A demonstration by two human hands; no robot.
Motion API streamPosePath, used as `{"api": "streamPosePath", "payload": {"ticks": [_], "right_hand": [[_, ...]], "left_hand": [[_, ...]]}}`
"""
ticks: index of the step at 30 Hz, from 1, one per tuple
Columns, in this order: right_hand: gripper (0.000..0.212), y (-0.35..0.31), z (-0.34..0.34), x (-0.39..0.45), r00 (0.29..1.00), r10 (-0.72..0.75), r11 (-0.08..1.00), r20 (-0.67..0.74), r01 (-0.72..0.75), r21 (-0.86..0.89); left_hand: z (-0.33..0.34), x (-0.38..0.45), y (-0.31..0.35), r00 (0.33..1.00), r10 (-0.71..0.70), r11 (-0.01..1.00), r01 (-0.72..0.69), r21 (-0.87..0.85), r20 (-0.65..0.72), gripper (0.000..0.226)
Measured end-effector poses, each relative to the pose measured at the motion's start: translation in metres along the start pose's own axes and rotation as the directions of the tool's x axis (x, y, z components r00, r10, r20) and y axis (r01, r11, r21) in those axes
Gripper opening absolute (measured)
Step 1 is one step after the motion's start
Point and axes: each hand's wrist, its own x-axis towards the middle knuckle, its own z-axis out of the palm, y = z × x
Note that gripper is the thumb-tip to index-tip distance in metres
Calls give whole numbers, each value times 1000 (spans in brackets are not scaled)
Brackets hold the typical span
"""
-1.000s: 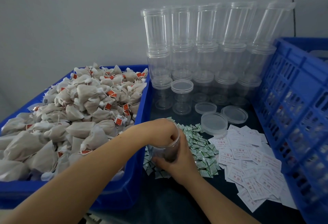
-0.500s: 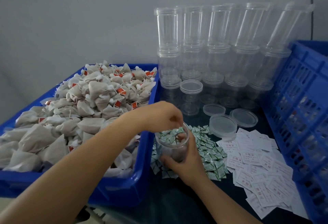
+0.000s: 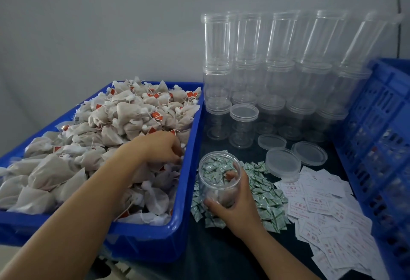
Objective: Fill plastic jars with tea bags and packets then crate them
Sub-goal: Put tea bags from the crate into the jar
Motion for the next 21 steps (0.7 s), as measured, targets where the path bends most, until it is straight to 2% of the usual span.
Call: {"api": "streamPosePath", "payload": {"ticks": [1, 3, 5, 9, 12, 18, 21], "right_hand": [[99, 0, 0, 0, 1000, 1, 1000, 0, -1, 2], [99, 0, 0, 0, 1000, 4, 1000, 4, -4, -2], [98, -1, 1, 0, 1000, -1, 1000, 3, 1, -2], [97, -1, 0, 0, 1000, -4, 1000, -1, 4, 0], [96, -2, 0, 0, 1000, -7, 1000, -6, 7, 4], [97, -1, 0, 0, 1000, -10, 1000, -4, 10, 10], [97, -3, 0, -1, 1000, -9, 1000, -3, 9, 6]], "left_hand": [[-2, -3, 1, 994, 17, 1000, -17, -1, 104, 14], [-3, -9, 5, 964, -22, 992, -12, 127, 265, 28], [3, -12, 10, 951, -81, 969, 6, 245, 297, 43], [14, -11, 14, 982, -83, 959, 32, 282, 170, 38], [11, -11, 10, 990, -63, 965, 27, 262, 127, 39], [1, -19, 2, 996, 79, 954, -90, 287, 51, 23], [-9, -26, 6, 991, 134, 960, -134, 247, 16, 26]]}}
